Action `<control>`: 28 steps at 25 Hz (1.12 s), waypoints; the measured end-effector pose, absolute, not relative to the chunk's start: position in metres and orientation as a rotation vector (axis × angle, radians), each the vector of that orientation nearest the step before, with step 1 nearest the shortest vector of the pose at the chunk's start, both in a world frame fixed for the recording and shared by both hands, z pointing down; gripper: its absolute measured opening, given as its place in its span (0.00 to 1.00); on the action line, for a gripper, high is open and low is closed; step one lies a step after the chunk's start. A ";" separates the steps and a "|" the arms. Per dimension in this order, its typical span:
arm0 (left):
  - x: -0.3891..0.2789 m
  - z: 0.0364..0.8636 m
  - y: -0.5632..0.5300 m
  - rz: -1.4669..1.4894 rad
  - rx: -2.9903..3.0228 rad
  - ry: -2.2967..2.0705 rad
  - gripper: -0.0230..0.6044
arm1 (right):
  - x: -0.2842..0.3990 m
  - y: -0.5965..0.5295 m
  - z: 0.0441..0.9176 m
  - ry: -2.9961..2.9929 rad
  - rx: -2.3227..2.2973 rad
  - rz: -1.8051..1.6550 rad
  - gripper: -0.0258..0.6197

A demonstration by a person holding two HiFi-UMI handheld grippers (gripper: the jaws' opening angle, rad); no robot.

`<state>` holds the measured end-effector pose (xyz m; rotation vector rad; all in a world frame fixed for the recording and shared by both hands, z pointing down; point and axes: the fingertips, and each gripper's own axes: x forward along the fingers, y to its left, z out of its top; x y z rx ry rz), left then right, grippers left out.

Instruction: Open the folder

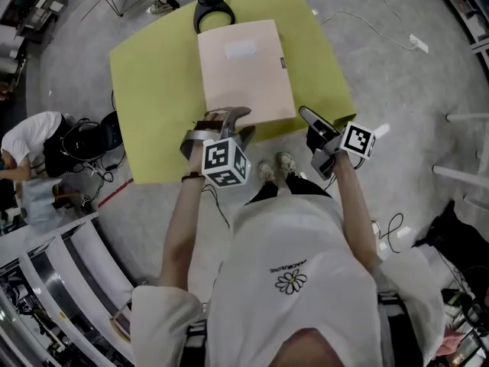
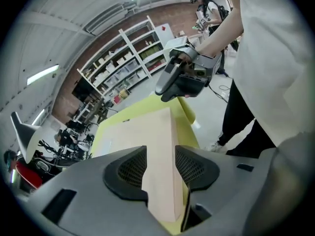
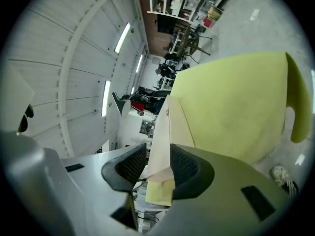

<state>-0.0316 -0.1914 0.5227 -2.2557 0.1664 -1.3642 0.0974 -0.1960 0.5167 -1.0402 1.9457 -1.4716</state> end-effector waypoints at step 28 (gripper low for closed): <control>-0.034 0.546 -0.202 -1.420 -2.140 0.253 0.24 | 0.096 -0.187 0.578 1.691 -0.868 -1.716 0.16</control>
